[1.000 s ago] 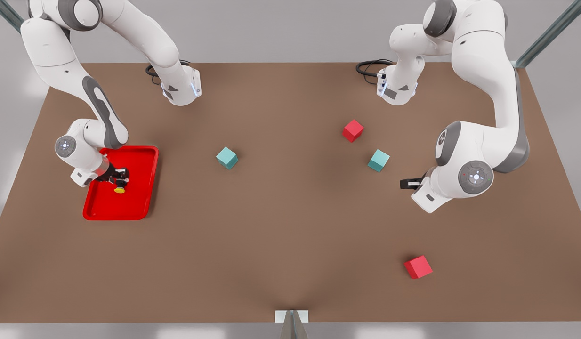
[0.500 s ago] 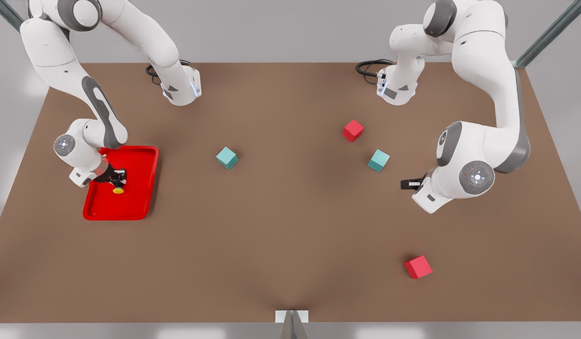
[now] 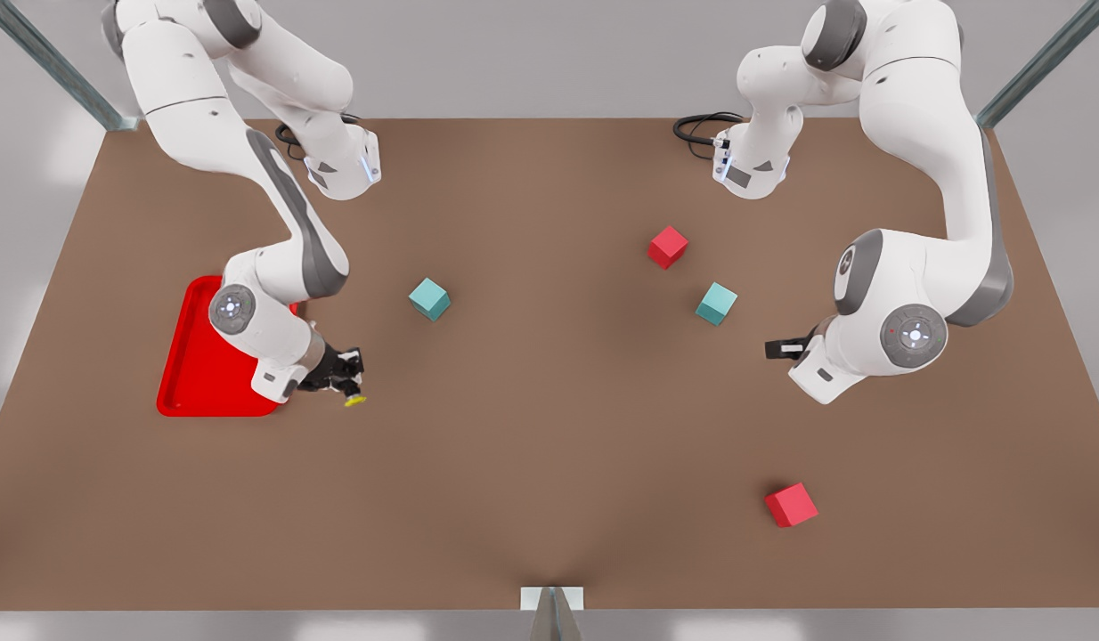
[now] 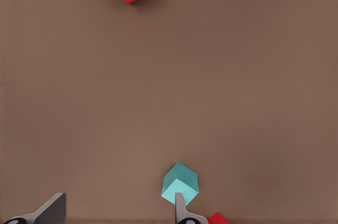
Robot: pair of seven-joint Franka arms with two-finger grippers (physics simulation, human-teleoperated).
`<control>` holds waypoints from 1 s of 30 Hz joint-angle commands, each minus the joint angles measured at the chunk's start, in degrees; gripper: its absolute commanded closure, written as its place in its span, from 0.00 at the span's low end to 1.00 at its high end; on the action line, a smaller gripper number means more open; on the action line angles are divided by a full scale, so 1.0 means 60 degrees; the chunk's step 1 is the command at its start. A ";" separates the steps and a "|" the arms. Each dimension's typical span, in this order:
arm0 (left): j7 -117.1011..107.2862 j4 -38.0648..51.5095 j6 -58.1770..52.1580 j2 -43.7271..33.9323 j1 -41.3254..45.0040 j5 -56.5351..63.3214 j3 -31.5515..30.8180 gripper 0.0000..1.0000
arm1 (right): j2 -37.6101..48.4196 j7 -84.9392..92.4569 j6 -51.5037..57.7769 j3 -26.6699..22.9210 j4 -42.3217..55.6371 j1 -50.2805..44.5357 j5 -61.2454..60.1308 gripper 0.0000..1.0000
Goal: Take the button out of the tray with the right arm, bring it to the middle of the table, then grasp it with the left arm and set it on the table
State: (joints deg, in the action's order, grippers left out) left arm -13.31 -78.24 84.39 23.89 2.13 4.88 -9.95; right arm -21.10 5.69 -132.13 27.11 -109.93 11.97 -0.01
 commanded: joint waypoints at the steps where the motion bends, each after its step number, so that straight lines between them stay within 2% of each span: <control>1: 0.0080 0.0002 -0.0002 0.0003 -0.0033 0.0006 0.0003 0.00 | -0.0452 -0.4522 0.1396 -0.1103 0.1049 -0.1773 -0.1082 0.59; 3: 0.0095 0.0002 -0.0002 0.0003 -0.0092 0.0021 0.0003 0.00 | -0.1009 -0.4991 0.1426 -0.3622 0.2163 -0.4849 -0.2429 0.59; 6: 0.0095 -0.0012 -0.0002 0.0017 -0.0238 0.0036 0.0003 0.00 | -0.2239 -0.5709 0.1600 -0.6010 0.3817 -0.7838 -0.4055 0.59; 8: 0.0095 -0.0041 -0.0002 0.0017 -0.0340 0.0065 0.0033 0.00 | -0.2942 -0.6178 0.1660 -0.6450 0.4653 -0.8819 -0.4626 0.59; 13: 0.0066 -0.0056 -0.0105 -0.0026 -0.0546 0.0329 0.0047 0.00 | -0.4950 -0.6603 0.1616 -0.6744 0.6895 -0.9831 -0.6517 0.57; 16: 0.0037 -0.0056 -0.0090 -0.0026 -0.0502 0.0314 0.0033 0.00 | -0.6034 -0.6823 0.1557 -0.6700 0.8067 -0.9890 -0.6927 0.57; 18: -0.0007 -0.0056 -0.0090 -0.0026 -0.0516 0.0314 -0.0011 0.00 | -0.6312 -0.6823 0.1514 -0.6729 0.8141 -0.9891 -0.7117 0.57; 19: -0.0007 0.0002 -0.0061 -0.0026 -0.0472 0.0314 -0.0011 0.00 | -0.6503 -0.6823 0.1499 -0.6744 0.8389 -0.9891 -0.7118 0.54; 20: -0.0007 0.0002 -0.0031 -0.0012 -0.0443 0.0299 -0.0011 0.00 | -0.6532 -0.6808 0.1513 -0.6788 0.8404 -0.9890 -0.7103 0.00; 21: -0.0007 0.0046 -0.0046 -0.0026 -0.0429 0.0299 -0.0011 0.00 | -0.6430 -0.6779 0.1528 -0.6817 0.8375 -0.9861 -0.7059 0.00; 24: -0.0007 0.0061 0.0056 0.0003 -0.0531 0.0343 0.0003 0.00 | -0.4951 -0.6676 0.1572 -0.6891 0.7189 -0.9568 -0.6913 0.00; 26: -0.0066 0.0090 0.0086 0.0017 -0.0254 0.0358 -0.0084 0.00 | -0.3062 -0.5725 0.1572 -0.6774 0.4832 -0.8983 -0.6313 0.00; 28: -0.2143 0.1584 0.0334 0.0618 0.1562 0.0226 -0.0070 0.00 | -0.0938 -0.3807 0.2361 -0.6129 0.2414 -0.6977 -0.4556 0.00; 29: -0.4180 0.1672 0.0759 0.0750 0.2485 0.0226 -0.0070 0.00 | 0.0058 -0.2372 0.3050 -0.6173 0.1579 -0.5762 -0.2887 0.00; 30: -0.5572 0.1672 0.1037 0.0838 0.3101 0.0226 -0.0070 0.00 | 0.0586 -0.0863 0.3973 -0.6333 0.1418 -0.4794 -0.1509 0.00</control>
State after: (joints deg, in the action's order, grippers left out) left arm -17.94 -68.97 86.70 28.49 17.91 6.42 -10.37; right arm -20.34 -20.17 -118.20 -10.77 -99.24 -20.23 -23.70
